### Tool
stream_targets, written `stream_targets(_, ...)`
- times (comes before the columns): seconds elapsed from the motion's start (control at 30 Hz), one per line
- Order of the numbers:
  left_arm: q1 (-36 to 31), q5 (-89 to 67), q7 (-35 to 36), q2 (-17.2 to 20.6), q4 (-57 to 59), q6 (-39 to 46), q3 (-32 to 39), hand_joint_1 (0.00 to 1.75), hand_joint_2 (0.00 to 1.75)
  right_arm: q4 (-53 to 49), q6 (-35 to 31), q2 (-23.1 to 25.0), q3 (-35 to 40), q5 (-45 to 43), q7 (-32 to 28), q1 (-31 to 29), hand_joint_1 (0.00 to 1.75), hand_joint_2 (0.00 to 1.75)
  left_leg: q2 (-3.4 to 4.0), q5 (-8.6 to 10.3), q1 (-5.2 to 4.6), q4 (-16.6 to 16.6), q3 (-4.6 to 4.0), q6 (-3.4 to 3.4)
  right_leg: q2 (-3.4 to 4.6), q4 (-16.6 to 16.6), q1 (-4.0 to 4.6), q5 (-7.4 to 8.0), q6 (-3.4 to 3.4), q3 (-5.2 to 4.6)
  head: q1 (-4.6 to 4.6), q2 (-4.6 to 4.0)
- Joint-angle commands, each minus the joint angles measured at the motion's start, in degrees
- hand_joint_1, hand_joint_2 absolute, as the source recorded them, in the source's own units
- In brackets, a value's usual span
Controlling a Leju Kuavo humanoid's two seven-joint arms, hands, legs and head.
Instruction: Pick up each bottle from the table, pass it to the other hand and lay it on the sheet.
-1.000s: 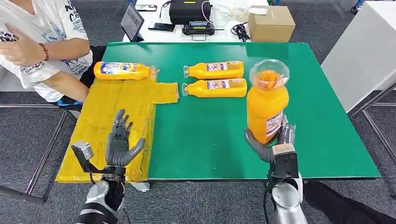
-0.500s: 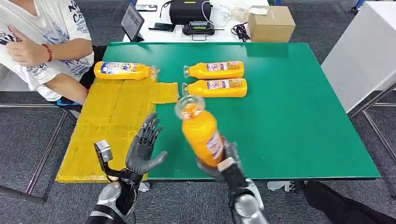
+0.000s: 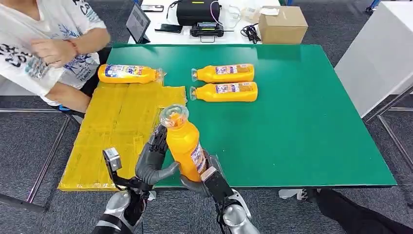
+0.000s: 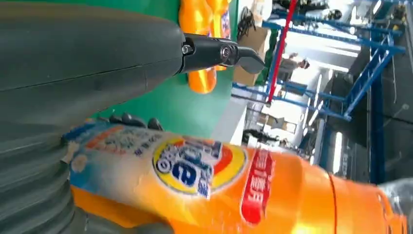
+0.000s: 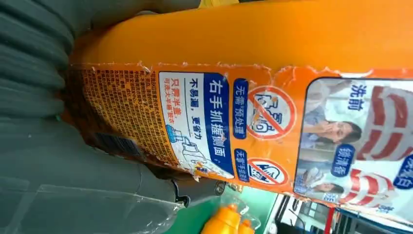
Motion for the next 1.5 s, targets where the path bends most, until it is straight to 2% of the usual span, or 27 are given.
stream_targets(0.03,-0.3,1.9,1.2,1.4,1.0,-2.2,-2.0,0.0,1.75,2.5,0.7,-0.2,-0.5,-3.2,-0.9,-2.0,1.75,1.75,0.14,-0.18,0.03,-0.1,0.47,-0.09,0.09,0.0,0.05,-0.15,-0.13,0.42,0.02,0.0)
stream_targets(0.07,-0.2,2.0,1.2,1.4,0.8,-2.3,-2.1,0.0,1.75,2.3,1.0,-0.4,-0.7,-3.5,-0.7,-2.0,1.75,1.75,0.07,-0.07,0.01,-0.1,0.22,-0.04,0.04,0.0,0.02,-0.06,-0.07,0.2,0.0,0.0)
stream_targets(0.27,-0.3,2.1,1.2,1.4,0.6,-2.8,-2.4,0.0,1.75,2.6,1.2,-0.3,-1.0,-3.7,-0.7,-2.2,1.75,1.75,0.1,-0.14,0.03,0.0,0.37,-0.06,0.06,0.0,0.04,-0.11,-0.1,0.34,0.0,0.0)
stream_targets(0.33,-0.1,1.8,1.1,1.5,0.3,-2.9,-2.8,0.0,1.75,2.8,1.4,-0.3,-1.1,-4.0,-0.7,-2.3,1.75,1.75,0.07,-0.06,0.01,0.0,0.18,-0.04,0.04,0.0,0.01,-0.04,-0.07,0.16,0.0,0.0)
stream_targets(0.5,0.8,5.1,1.2,1.5,0.0,-6.7,-2.7,0.0,1.75,4.4,2.1,-0.1,-1.7,-4.7,0.1,-2.8,1.75,1.75,0.13,-0.14,0.02,-0.1,0.38,-0.07,0.08,0.0,0.03,-0.11,-0.11,0.34,0.02,0.0)
stream_targets(0.6,1.1,5.3,1.1,1.7,-0.5,-7.9,-3.0,0.0,1.75,5.9,2.3,-0.1,-1.2,-4.3,1.0,-3.3,1.75,1.75,0.08,-0.05,0.0,-0.1,0.18,-0.04,0.06,0.0,0.01,-0.03,-0.06,0.15,0.0,0.0)
stream_targets(0.77,0.8,3.8,0.8,2.1,-0.1,-8.7,-3.5,0.0,1.75,11.1,3.3,-0.8,2.4,-0.8,4.8,-5.4,1.75,1.75,0.16,-0.12,0.04,-0.1,0.35,-0.07,0.12,-0.1,0.05,-0.07,-0.1,0.31,0.02,0.0)
stream_targets(0.9,0.2,1.2,0.3,2.2,2.4,-8.4,-3.5,0.0,1.75,16.7,2.2,-0.7,4.8,3.0,5.5,-7.1,1.75,1.75,0.16,-0.09,0.03,-0.1,0.35,-0.06,0.13,-0.1,0.04,-0.04,-0.09,0.29,0.0,0.0)
stream_targets(0.93,-0.1,0.3,1.3,2.2,3.4,-7.5,-3.5,0.0,1.75,17.8,5.6,-0.4,4.6,1.6,5.6,-7.3,1.75,1.75,0.09,-0.03,0.0,-0.1,0.19,-0.04,0.07,-0.1,0.01,0.0,-0.06,0.16,0.0,0.0)
stream_targets(1.0,0.1,0.3,1.2,2.4,3.7,-7.4,-3.3,0.0,1.75,17.8,5.5,-0.3,4.6,1.7,5.6,-7.1,1.75,1.75,0.14,-0.11,0.04,-0.1,0.4,-0.06,0.09,-0.1,0.06,-0.06,-0.11,0.37,0.0,0.0)
stream_targets(1.03,-0.4,-0.3,1.4,2.4,4.6,-6.8,-3.4,0.0,1.75,18.1,3.3,-0.8,6.4,4.5,6.7,-7.5,1.75,1.75,0.07,-0.07,0.02,-0.1,0.32,-0.06,0.03,-0.1,0.03,-0.06,-0.08,0.29,0.0,0.0)
stream_targets(1.37,-1.7,-3.4,3.4,2.8,7.8,-4.7,-3.1,0.0,1.75,18.6,4.6,-0.5,9.6,6.7,7.4,-8.4,1.75,1.75,0.04,-0.03,-0.01,-0.1,0.17,-0.03,0.02,0.0,0.0,-0.03,-0.05,0.13,0.02,0.0)
stream_targets(1.5,-3.4,1.2,5.1,2.6,11.5,-9.6,-2.4,0.0,1.75,20.2,4.7,-0.5,12.2,8.5,7.0,-9.6,1.75,1.75,0.05,-0.1,0.05,0.0,0.36,-0.07,0.0,-0.1,0.07,-0.1,-0.11,0.34,0.02,0.0)
